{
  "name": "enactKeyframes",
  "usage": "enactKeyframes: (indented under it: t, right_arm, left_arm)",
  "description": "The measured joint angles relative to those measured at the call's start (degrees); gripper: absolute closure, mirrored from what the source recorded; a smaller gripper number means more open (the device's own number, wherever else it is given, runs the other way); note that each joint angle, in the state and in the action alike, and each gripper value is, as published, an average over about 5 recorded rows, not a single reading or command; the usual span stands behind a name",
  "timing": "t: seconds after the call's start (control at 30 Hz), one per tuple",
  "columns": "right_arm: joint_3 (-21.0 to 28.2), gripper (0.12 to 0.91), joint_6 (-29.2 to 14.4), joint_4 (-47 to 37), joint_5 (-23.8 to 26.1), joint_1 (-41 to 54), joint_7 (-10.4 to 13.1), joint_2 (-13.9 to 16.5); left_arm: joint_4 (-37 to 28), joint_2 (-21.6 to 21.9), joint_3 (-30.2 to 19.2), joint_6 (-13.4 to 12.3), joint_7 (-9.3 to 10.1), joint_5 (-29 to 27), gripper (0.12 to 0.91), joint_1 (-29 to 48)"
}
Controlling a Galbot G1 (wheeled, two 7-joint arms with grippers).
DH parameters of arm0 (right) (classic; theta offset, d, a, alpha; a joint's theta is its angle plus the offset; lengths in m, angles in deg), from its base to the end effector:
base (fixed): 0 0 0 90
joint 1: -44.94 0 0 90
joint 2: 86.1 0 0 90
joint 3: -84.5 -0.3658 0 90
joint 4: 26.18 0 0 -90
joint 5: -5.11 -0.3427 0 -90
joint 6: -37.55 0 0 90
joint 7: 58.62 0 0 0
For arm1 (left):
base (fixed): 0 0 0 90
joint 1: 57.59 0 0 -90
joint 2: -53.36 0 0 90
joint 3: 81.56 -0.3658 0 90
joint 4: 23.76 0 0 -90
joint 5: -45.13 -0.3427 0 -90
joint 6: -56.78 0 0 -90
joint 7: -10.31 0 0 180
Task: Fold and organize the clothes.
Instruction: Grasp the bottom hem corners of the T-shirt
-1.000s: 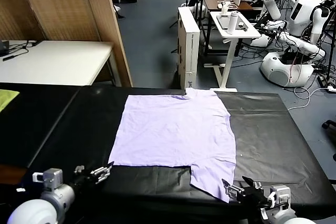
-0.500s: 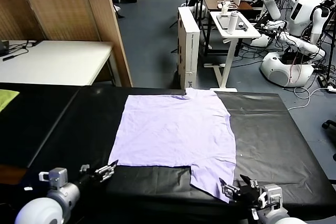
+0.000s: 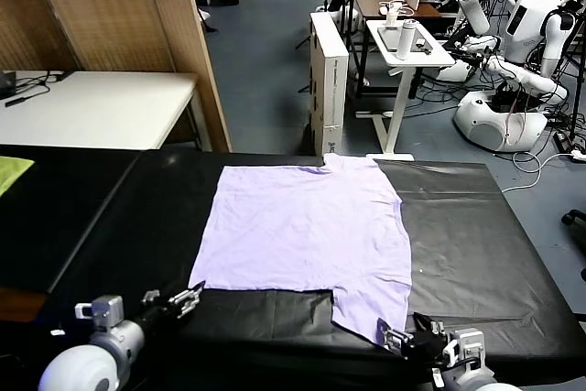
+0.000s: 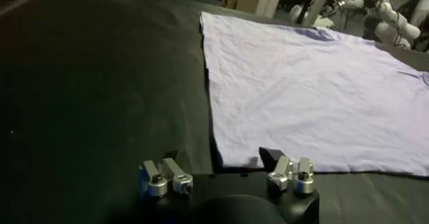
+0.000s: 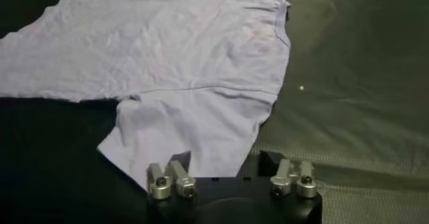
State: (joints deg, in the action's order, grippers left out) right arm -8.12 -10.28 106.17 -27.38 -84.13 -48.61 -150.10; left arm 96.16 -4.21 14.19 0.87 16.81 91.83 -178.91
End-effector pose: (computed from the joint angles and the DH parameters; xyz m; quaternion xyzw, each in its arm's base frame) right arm 0.1232 -0.0696 -0.2497 0.0782 -0.9291 -0.0088 0.3613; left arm 0.1753 0.1296 -0.2805 -0.0764 -0.9369 0.0853 0.3303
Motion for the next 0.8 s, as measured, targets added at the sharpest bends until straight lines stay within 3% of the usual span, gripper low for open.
enactKeyframes:
  t: [0.1,0.23,0.37,0.8]
  right_arm:
    - [-0.18,0.546,0.01,0.11,-0.06,-0.13,0.00,0.12]
    - [-0.37,0.746,0.03,0.25,-0.13,-0.29,0.04,0.25]
    - [-0.87,0.885,0.04,0.80,-0.53,-0.73,0.38,0.55]
    - [-4.40,0.885,0.04,7.75,-2.42,-7.63,3.69,2.06]
  left_arm:
    - [0.18,-0.13,0.00,0.06,-0.08,-0.09,0.665,-0.51]
    - [0.65,-0.43,0.01,0.29,-0.24,-0.16,0.833,-1.21]
    - [1.49,-0.79,0.01,0.46,-0.27,-0.11,0.870,-1.83]
    - [6.87,0.07,2.68,0.33,0.91,0.54,0.873,-7.89]
